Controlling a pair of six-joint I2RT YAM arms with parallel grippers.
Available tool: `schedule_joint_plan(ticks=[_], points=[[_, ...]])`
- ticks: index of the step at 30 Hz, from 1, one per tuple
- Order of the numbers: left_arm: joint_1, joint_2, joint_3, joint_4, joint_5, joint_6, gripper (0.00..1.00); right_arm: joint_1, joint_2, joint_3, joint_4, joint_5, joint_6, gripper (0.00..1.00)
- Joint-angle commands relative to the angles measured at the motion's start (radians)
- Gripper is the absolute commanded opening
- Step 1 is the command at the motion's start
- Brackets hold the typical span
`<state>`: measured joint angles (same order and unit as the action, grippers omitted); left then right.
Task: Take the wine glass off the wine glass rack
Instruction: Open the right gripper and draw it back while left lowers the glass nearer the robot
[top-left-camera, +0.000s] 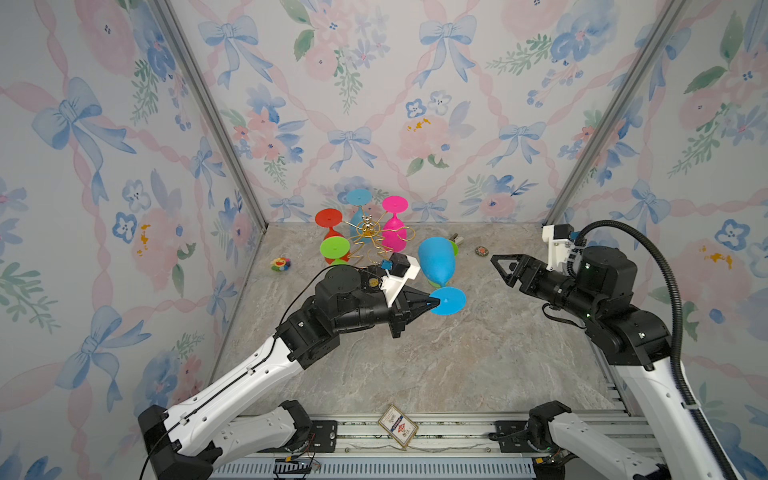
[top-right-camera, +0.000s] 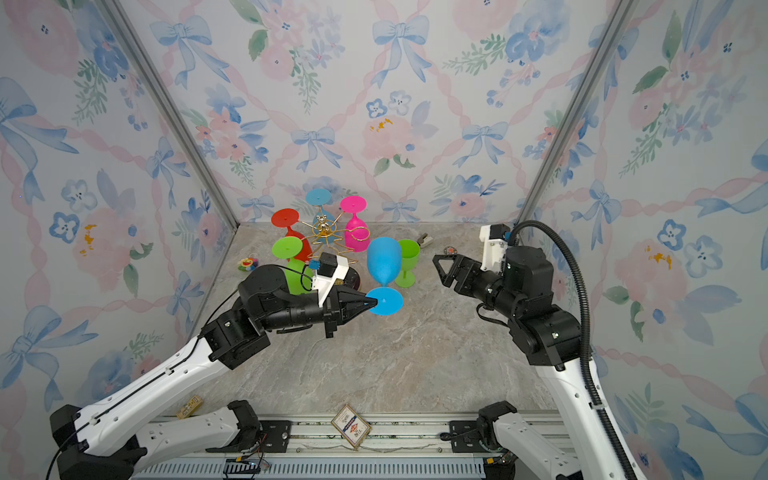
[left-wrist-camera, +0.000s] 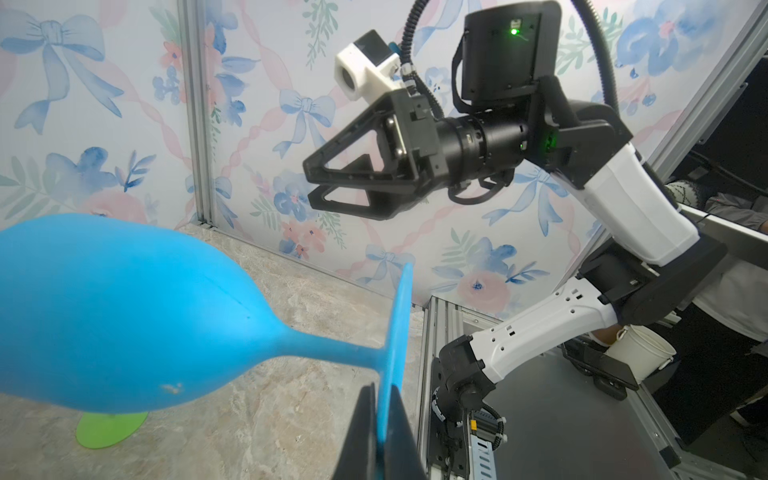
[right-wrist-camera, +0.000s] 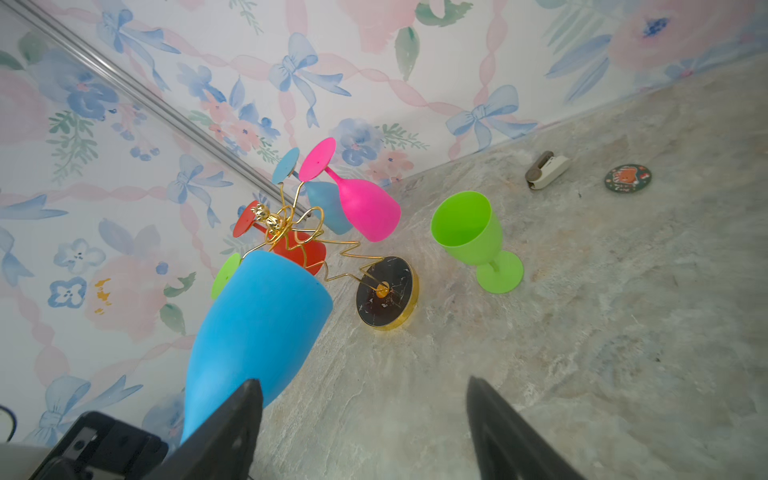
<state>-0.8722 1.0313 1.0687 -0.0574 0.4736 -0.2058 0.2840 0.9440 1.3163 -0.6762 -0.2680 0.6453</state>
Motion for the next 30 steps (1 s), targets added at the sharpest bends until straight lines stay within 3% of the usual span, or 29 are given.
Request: schedule_joint_plan(ticks=[1,6,10,17,23,30], points=[[-0.072,-0.016,-0.005,-0.073,-0.161,0.191,0.0,-0.048,0.048,0.087,-0.129,-0.064,0.063,0.79],[-0.184,-0.022,-0.042,-0.104,-0.414,0.348,0.0,-0.065,0.097,0.143,-0.161,-0.122,0.088,0.79],[-0.232,-0.02,-0.073,-0.104,-0.511,0.427,0.0,-0.069,0.136,0.157,-0.213,-0.163,0.088,0.79],[-0.351,0.0,-0.136,-0.101,-0.785,0.618,0.0,-0.069,0.171,0.154,-0.243,-0.227,0.097,0.78],[-0.387,0.009,-0.161,-0.099,-0.878,0.69,0.0,-0.036,0.217,0.16,-0.246,-0.259,0.123,0.76],[-0.483,0.036,-0.214,-0.096,-1.108,0.848,0.0,0.033,0.324,0.318,-0.373,-0.259,0.057,0.76]])
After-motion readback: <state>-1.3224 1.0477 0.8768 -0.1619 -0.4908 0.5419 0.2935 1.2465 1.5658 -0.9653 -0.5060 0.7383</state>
